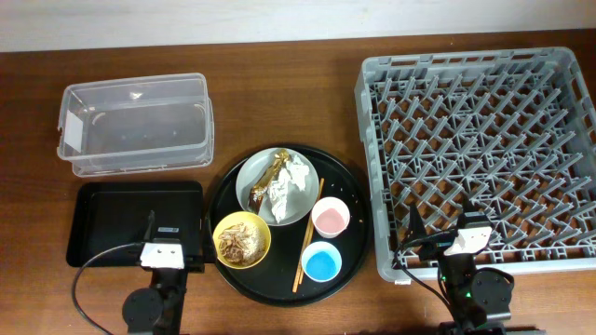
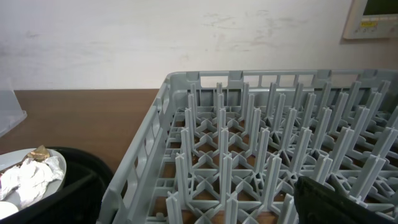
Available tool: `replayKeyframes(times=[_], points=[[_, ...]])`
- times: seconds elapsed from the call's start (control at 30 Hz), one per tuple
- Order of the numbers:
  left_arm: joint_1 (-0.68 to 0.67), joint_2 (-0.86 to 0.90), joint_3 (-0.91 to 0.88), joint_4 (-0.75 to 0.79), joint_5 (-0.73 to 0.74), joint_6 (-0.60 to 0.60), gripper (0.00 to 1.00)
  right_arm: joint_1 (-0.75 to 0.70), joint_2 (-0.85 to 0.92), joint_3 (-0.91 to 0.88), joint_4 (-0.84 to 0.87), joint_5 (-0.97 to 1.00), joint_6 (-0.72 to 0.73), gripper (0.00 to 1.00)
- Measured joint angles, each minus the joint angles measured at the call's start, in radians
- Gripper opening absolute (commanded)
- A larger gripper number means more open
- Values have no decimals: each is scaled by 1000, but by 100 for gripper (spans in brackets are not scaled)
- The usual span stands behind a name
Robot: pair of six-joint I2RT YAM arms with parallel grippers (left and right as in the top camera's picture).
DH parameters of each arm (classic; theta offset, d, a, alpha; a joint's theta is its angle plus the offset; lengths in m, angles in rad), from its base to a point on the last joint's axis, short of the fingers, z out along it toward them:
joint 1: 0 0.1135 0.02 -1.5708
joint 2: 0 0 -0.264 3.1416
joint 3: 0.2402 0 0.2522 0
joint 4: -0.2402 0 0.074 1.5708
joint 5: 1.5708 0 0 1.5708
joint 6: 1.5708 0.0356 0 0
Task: Sort waste into correct bins and load items into the dishwasher rack
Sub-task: 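Move the left gripper toward the white plate on the round tray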
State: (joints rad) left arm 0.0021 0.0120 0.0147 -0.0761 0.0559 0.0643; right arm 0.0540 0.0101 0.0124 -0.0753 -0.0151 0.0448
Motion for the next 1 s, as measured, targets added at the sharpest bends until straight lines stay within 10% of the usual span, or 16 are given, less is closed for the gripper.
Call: replayKeyframes(times=[0.27,0.5,0.77,1.0], points=[[0,0,0,-5,14,0,99,0,0,11,-30,-12,8,99],[0,43,118,-236,15,0,99,0,62,255,-420,-23,53,99],[0,554,470,-331,73,-1,99,0,457,644,-756,-69,87,99],[-1,1080,988,-838,191,-8,99,0,796,896,-1015,-148,88,99]])
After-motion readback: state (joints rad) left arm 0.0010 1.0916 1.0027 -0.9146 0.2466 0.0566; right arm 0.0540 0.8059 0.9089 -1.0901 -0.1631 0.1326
